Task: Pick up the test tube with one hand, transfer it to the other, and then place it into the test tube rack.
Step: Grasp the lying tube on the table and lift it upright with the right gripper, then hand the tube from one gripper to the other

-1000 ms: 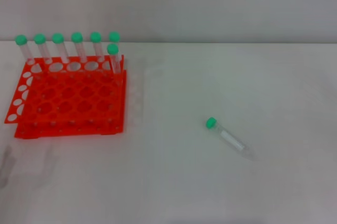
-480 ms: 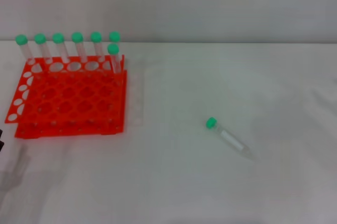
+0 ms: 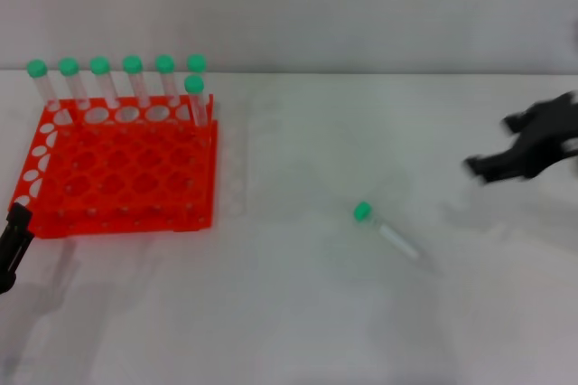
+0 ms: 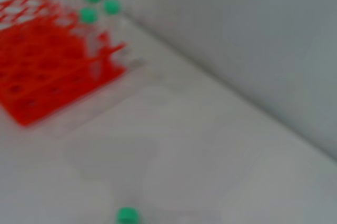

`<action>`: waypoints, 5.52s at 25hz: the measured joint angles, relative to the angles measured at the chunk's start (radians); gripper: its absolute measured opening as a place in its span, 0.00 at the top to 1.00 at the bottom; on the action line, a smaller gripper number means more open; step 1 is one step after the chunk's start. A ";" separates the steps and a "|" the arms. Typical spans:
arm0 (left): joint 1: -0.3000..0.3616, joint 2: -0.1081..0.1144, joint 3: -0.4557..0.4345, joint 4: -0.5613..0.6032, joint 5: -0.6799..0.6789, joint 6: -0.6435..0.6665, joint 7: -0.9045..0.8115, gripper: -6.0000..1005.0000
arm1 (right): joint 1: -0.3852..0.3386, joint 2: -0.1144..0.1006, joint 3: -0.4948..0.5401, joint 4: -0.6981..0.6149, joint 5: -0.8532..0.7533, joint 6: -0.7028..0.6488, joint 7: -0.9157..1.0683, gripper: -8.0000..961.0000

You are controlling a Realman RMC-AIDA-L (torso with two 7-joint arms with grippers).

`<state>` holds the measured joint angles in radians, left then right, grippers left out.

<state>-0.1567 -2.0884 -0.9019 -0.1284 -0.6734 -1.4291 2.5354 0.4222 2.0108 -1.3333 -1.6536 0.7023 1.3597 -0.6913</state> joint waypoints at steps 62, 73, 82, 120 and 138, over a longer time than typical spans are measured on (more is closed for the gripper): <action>-0.014 0.003 -0.008 -0.007 0.005 -0.014 0.000 0.14 | 0.445 0.012 -0.483 0.593 -0.161 -0.047 0.547 0.77; -0.009 0.003 -0.003 -0.010 0.006 -0.021 -0.006 0.14 | 0.256 0.008 -0.318 0.282 -0.153 -0.077 0.410 0.79; -0.017 0.010 0.002 -0.013 0.066 -0.124 -0.107 0.14 | -0.133 0.001 -0.095 0.155 0.515 -0.342 -0.245 0.79; -0.737 0.103 0.001 -0.050 0.952 0.137 -0.430 0.25 | -0.074 0.017 0.051 1.424 1.548 0.079 -1.760 0.79; -0.676 0.013 -0.063 -0.243 0.979 0.380 -0.328 0.29 | -0.082 0.012 0.049 1.430 1.537 0.110 -1.754 0.79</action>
<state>-0.8326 -2.0751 -0.9645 -0.3715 0.3054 -1.0490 2.2076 0.3405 2.0224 -1.2839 -0.2233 2.2395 1.4697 -2.4452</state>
